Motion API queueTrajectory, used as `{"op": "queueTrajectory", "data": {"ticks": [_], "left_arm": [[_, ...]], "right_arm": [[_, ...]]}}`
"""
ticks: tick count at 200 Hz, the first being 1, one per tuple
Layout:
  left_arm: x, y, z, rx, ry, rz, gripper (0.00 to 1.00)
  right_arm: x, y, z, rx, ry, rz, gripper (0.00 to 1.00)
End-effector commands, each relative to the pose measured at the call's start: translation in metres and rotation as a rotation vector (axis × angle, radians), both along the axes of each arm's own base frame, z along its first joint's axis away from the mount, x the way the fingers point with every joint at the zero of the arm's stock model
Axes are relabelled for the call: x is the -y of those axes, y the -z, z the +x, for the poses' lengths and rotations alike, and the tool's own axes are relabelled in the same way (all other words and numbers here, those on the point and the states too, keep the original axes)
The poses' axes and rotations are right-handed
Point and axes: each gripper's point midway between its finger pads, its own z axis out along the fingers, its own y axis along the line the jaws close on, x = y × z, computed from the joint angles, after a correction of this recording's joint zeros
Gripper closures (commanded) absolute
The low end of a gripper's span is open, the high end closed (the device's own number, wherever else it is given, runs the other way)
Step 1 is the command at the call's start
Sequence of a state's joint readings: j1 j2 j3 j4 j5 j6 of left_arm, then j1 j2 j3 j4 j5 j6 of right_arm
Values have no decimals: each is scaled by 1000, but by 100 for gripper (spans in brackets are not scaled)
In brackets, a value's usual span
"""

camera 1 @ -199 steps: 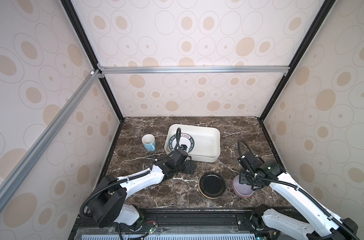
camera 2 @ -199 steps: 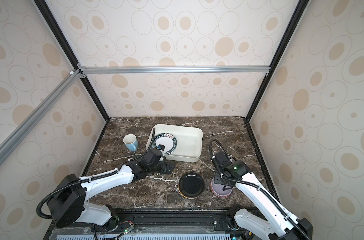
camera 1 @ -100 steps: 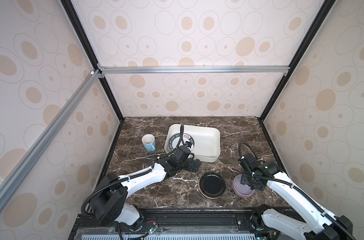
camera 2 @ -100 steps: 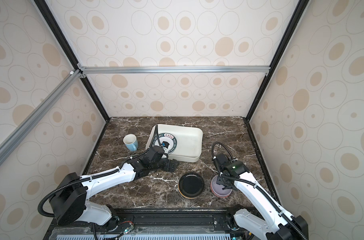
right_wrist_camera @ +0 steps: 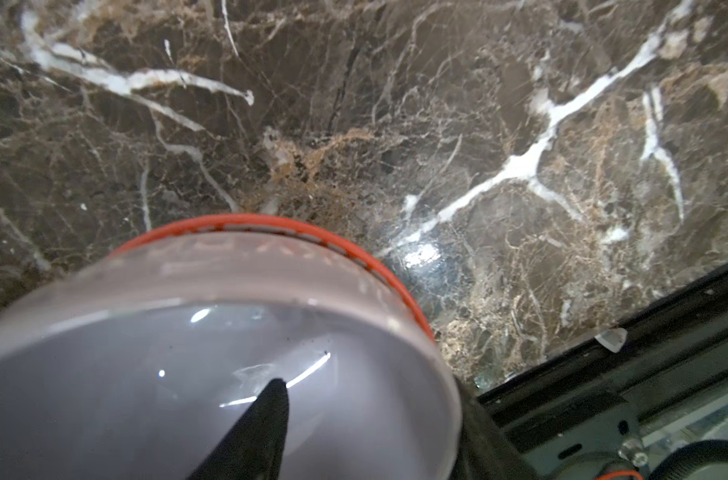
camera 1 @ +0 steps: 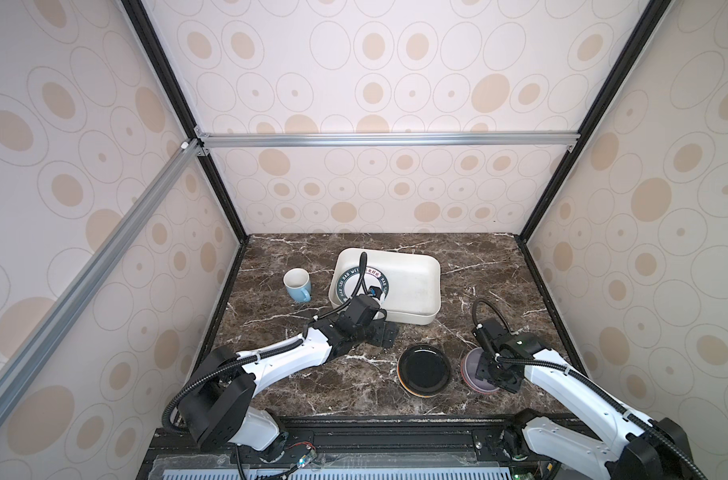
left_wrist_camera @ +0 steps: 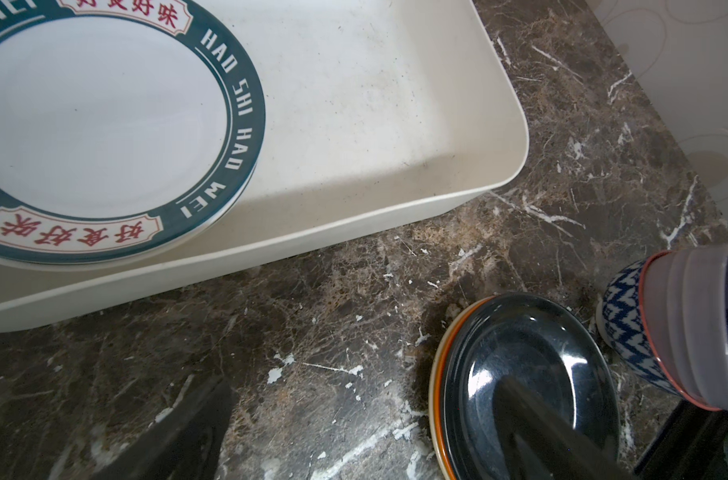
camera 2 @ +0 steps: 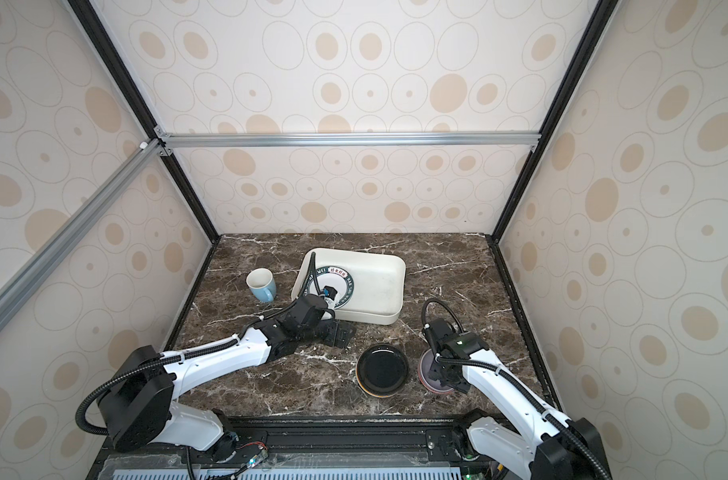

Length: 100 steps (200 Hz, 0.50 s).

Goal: Place the mixed dishes into the plastic bin
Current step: 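Move the right gripper to the lilac bowl and grip its rim, then lift the lilac bowl off the orange-patterned bowl with the right gripper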

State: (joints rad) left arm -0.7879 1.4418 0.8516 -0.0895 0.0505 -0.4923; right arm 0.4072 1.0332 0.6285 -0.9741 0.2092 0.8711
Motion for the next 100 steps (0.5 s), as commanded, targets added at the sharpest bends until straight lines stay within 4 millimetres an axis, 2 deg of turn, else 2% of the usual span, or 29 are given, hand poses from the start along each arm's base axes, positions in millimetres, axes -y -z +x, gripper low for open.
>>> {"op": "queueTrajectory", "data": {"ticks": [1,77,100], "left_arm": [[-7,-6,3,29,-9,15,1],[-30,0,15,16,-71,33,1],[-37,-2,18,20,-90,36,1]], "right_arm": [[-12,-2,14,39,-3,55,46],[-49,1,63,26,-98,129,51],[-53,-7,78,33,-129,110,51]]}}
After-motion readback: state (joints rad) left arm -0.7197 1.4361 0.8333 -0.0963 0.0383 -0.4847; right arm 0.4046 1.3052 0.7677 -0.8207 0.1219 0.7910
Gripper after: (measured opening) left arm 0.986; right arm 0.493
